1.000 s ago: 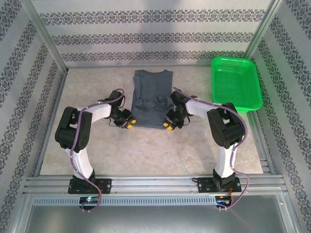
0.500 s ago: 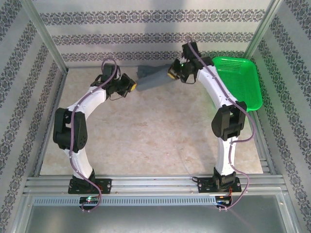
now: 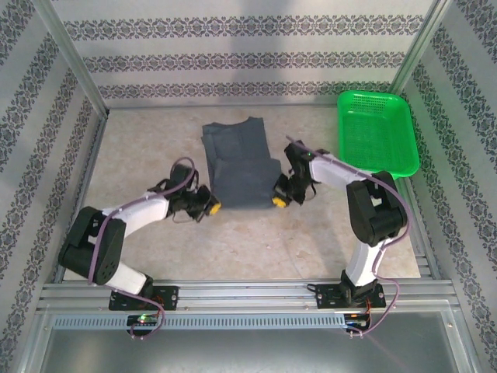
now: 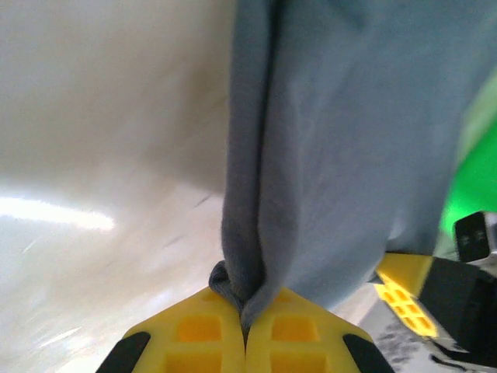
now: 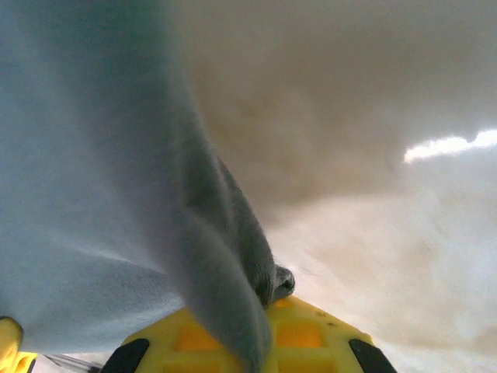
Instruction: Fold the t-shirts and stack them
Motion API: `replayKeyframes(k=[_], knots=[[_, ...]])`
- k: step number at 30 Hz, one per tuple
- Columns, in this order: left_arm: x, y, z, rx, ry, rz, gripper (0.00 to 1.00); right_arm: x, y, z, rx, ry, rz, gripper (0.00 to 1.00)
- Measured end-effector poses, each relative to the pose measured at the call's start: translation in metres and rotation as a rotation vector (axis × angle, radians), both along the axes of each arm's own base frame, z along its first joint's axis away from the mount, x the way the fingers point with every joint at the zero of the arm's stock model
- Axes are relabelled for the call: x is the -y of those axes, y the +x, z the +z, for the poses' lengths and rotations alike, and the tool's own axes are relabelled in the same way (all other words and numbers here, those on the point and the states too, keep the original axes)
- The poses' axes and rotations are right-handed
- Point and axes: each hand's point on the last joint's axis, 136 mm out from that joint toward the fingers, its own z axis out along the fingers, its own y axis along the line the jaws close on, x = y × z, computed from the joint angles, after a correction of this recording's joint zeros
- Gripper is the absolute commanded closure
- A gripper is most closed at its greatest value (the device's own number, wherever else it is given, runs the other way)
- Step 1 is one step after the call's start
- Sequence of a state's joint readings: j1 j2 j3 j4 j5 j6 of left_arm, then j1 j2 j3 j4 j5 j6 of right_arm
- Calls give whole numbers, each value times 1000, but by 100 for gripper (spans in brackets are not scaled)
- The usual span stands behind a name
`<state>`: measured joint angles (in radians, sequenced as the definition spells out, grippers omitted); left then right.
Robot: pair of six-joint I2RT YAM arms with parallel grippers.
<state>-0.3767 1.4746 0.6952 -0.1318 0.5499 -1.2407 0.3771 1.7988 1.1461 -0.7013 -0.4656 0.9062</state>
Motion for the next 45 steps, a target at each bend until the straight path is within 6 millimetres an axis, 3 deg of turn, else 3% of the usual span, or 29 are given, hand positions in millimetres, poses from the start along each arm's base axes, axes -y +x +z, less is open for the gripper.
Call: replayKeyframes(k=[2, 5, 10, 14, 21, 24, 26, 29, 32, 36, 40, 43, 45], knots=[[0, -30, -14, -40, 14, -32, 100, 0, -24, -6, -24, 5, 12, 100], [-4, -56, -22, -64, 23, -44, 100, -4, -48, -7, -24, 21, 34, 100], [-10, -73, -18, -41, 16, -32, 100, -11, -67, 4, 21, 35, 76, 100], [-11, -74, -8, -5, 7, -21, 100, -13, -66, 21, 92, 46, 89, 100], [-13, -71, 0, 15, -2, 12, 100, -13, -60, 33, 116, 26, 102, 100], [-14, -65, 16, 55, -9, 35, 100, -17, -44, 57, 172, 25, 115, 100], [-13, -53, 38, 109, -16, 59, 100, -23, -28, 79, 223, 34, 115, 100], [-11, -27, 79, 205, -28, 106, 100, -28, 7, 114, 295, 56, 94, 100], [-16, 12, 121, 291, -46, 178, 100, -32, 54, 139, 344, 76, 49, 100], [-38, 87, 146, 322, -39, 304, 100, -43, 126, 154, 386, 116, 5, 100], [-60, 182, 133, 312, -25, 383, 97, -56, 212, 137, 408, 173, -48, 97], [-72, 240, 100, 286, -20, 405, 64, -57, 264, 103, 400, 206, -104, 69], [-79, 270, 75, 267, -5, 405, 53, -52, 290, 76, 392, 224, -143, 59]])
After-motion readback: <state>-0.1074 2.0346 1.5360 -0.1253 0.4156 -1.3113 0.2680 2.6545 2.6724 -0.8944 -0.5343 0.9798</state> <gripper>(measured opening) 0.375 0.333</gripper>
